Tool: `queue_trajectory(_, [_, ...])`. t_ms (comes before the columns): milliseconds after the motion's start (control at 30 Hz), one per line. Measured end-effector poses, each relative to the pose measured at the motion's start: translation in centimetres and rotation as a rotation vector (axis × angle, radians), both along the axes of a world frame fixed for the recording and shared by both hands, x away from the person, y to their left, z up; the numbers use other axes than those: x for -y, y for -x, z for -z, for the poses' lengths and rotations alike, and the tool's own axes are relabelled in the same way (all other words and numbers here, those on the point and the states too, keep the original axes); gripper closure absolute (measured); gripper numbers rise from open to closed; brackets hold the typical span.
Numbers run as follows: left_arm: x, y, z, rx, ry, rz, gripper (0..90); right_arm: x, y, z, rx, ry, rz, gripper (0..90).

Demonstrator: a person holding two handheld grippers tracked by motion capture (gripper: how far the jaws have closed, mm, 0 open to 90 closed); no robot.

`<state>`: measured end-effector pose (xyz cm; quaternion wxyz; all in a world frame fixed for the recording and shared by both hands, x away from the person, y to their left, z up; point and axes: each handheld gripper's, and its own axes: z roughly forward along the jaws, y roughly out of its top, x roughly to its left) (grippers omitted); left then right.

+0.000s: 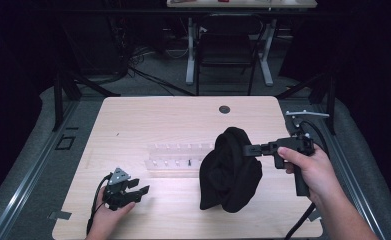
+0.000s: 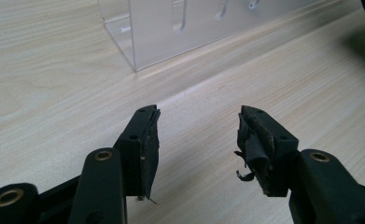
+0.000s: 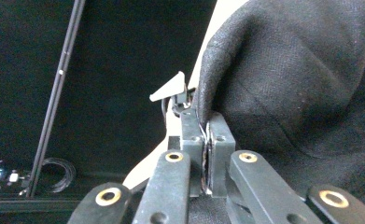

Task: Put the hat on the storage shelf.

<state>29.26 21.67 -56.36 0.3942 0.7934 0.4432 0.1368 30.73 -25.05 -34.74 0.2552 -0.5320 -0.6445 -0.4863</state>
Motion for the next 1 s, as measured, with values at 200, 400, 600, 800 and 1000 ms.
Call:
queue_trajectory(200, [-0.1, 0.0, 0.0, 0.01, 0.002, -0.005, 47.1, -0.3, -0.6, -1.0, 0.025, 0.0, 0.008, 88.1])
queue_trajectory(400, [-0.1, 0.0, 0.0, 0.017, 0.001, -0.007, 47.1, -0.4, -1.3, -1.9, 0.033, 0.0, 0.03, 88.1])
queue_trajectory(600, [-0.1, 0.0, 0.0, 0.016, 0.0, -0.006, 47.1, -0.4, -2.3, -3.1, 0.055, 0.001, 0.042, 88.1])
queue_trajectory(800, [0.0, 0.0, 0.0, 0.019, -0.003, -0.004, 47.0, -0.8, -3.5, -3.6, 0.065, 0.012, 0.06, 88.2])
queue_trajectory(1000, [0.0, 0.0, 0.0, 0.022, -0.001, -0.005, 46.6, -1.6, -4.8, -3.8, 0.067, 0.016, 0.066, 88.1])
